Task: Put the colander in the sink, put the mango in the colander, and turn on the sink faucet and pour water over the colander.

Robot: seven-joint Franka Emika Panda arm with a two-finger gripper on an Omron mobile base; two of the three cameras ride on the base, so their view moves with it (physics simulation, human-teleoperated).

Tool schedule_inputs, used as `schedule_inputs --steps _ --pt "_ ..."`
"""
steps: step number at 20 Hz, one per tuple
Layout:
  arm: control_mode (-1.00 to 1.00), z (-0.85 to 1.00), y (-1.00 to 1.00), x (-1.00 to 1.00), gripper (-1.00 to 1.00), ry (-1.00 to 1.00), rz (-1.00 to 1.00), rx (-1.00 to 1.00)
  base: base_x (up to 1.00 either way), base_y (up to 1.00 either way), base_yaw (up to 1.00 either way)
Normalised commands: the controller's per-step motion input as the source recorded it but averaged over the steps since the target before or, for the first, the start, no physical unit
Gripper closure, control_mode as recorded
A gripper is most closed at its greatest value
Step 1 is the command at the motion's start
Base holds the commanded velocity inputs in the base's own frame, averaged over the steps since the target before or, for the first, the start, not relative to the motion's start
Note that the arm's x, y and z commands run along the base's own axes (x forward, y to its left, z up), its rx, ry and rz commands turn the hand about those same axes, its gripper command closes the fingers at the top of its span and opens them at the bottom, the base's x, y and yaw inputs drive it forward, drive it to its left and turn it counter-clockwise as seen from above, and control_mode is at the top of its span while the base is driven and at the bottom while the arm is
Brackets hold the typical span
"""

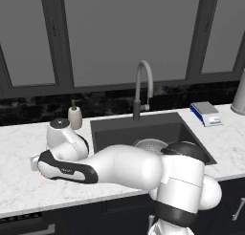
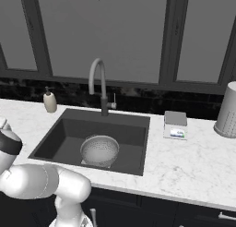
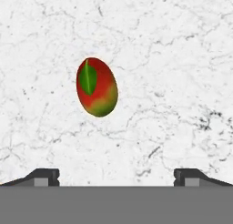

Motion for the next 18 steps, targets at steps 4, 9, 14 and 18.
schedule_inputs --steps 4,9,14,18 --pt "-1.00 -0.28 0.16 0.24 -1.00 0.00 0.00 0.00 0.00 0.00 0.00" --pt "-1.00 -0.15 0.26 0.29 -1.00 0.01 0.00 0.00 0.00 0.00 0.00" --pt "-1.00 0.00 0.23 0.21 -1.00 0.05 0.00 0.00 0.00 0.00 0.00" --pt "-1.00 -0.05 0.17 0.19 -1.00 0.05 0.00 0.00 0.00 0.00 0.00"
